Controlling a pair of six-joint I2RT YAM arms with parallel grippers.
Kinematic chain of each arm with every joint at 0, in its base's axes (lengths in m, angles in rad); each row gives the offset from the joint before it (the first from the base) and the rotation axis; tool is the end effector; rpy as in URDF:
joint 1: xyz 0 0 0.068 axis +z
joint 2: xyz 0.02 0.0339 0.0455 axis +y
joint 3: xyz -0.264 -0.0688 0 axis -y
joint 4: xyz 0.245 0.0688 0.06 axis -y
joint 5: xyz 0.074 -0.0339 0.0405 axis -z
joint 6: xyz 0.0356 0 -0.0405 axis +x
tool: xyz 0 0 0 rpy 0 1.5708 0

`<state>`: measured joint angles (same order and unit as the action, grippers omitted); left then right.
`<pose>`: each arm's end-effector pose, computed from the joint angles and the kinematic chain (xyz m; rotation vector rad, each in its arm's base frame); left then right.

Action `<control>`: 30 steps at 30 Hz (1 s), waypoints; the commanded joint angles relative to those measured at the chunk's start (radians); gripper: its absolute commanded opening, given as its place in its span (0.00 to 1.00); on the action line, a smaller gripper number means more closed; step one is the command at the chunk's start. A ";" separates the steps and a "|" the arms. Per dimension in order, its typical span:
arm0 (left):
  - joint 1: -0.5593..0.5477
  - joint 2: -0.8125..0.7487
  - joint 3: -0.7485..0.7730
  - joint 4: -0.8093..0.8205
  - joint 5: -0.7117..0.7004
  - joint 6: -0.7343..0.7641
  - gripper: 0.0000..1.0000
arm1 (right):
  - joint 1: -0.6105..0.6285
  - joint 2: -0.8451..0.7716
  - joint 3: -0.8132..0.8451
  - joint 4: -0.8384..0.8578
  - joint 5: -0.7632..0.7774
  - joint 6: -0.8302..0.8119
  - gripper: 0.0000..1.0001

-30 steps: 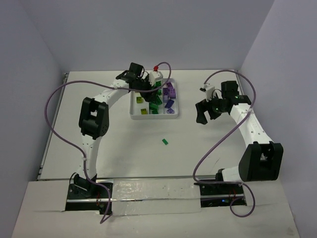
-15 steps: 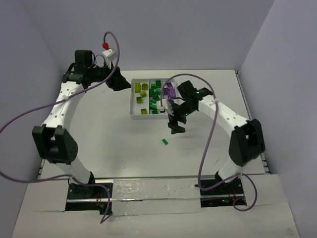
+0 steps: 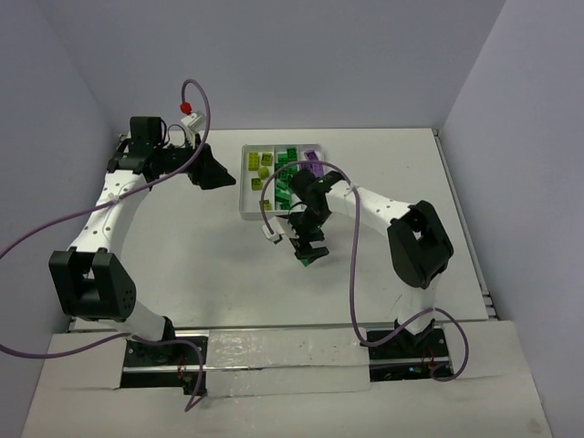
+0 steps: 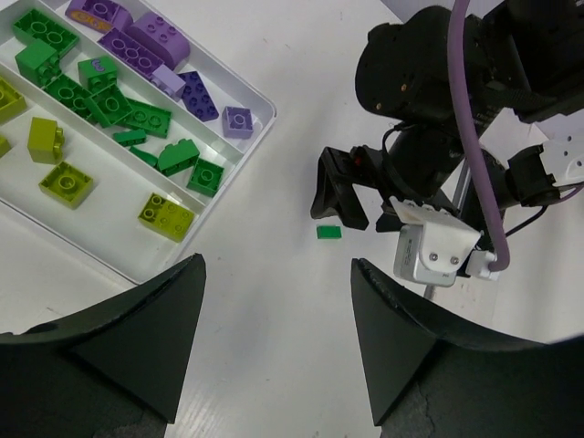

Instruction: Sort the legos into containers by color

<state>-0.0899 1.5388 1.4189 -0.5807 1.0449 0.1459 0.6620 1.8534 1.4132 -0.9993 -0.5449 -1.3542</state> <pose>0.3281 -0.0605 0.3484 0.7702 1.9316 -1.1301 0.2683 0.2325 0.2134 -2.3617 1.4296 0.6639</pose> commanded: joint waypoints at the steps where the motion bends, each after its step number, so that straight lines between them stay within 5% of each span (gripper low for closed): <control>1: 0.010 0.006 0.003 0.022 0.053 0.012 0.73 | 0.033 0.015 -0.024 0.055 0.090 -0.014 0.96; 30: 0.016 0.015 -0.025 0.100 0.004 -0.014 0.70 | 0.112 -0.023 -0.268 0.337 0.212 0.102 0.79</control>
<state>-0.0811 1.5528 1.3975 -0.5191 1.0490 0.1337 0.7597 1.8506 1.1871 -0.7338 -0.3636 -1.2484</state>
